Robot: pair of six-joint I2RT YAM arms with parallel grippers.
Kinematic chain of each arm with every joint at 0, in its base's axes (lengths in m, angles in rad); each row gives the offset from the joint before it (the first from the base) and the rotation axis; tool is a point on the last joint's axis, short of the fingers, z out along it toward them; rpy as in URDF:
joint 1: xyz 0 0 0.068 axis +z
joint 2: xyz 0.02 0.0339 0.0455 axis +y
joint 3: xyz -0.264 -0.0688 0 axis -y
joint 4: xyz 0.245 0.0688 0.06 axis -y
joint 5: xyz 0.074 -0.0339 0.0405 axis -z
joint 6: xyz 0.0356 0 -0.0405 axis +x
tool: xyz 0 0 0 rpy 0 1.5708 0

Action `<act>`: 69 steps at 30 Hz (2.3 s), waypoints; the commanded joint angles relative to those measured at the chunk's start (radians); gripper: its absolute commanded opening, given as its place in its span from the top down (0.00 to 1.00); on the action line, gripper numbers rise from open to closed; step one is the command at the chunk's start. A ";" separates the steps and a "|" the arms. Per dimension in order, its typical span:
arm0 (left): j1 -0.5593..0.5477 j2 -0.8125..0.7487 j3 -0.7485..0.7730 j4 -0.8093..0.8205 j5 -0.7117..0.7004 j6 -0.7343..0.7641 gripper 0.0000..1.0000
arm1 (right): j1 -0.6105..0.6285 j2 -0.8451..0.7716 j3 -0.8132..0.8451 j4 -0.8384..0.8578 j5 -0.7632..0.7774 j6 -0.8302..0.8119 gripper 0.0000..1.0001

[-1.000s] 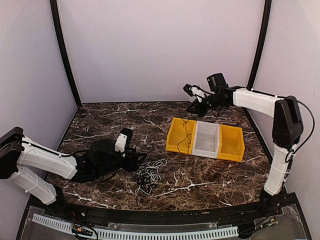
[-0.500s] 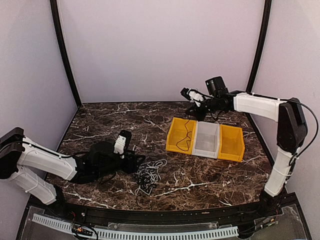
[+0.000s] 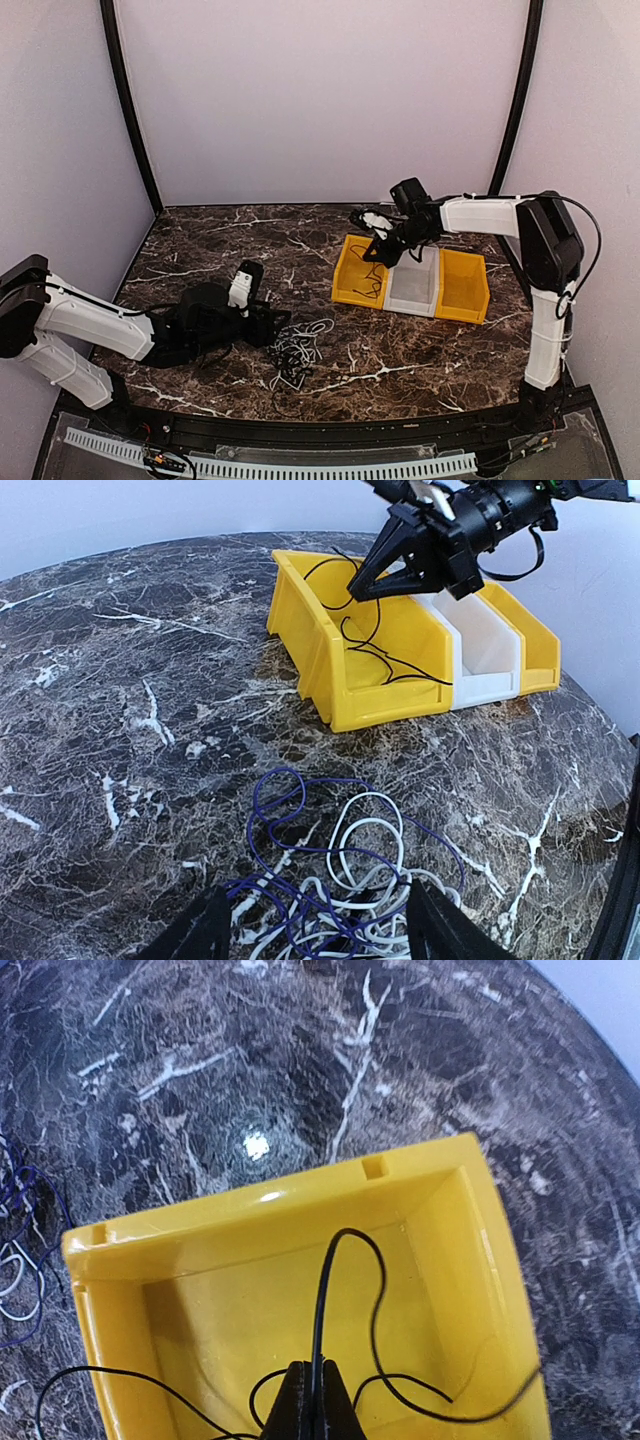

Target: Untangle the cables

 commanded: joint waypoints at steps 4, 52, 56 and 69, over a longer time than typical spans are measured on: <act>0.000 -0.013 -0.022 0.017 -0.004 -0.017 0.37 | 0.022 0.099 0.085 -0.126 -0.028 0.028 1.00; 0.000 0.009 0.013 -0.074 0.002 -0.001 0.37 | 0.218 -0.273 -0.206 -0.187 0.177 -0.178 0.59; 0.000 0.010 0.008 -0.067 0.002 -0.016 0.37 | 0.218 -0.224 -0.191 -0.137 0.217 -0.150 0.59; 0.000 0.013 -0.010 -0.045 -0.002 -0.029 0.37 | 0.203 -0.129 -0.121 -0.114 0.270 -0.095 0.96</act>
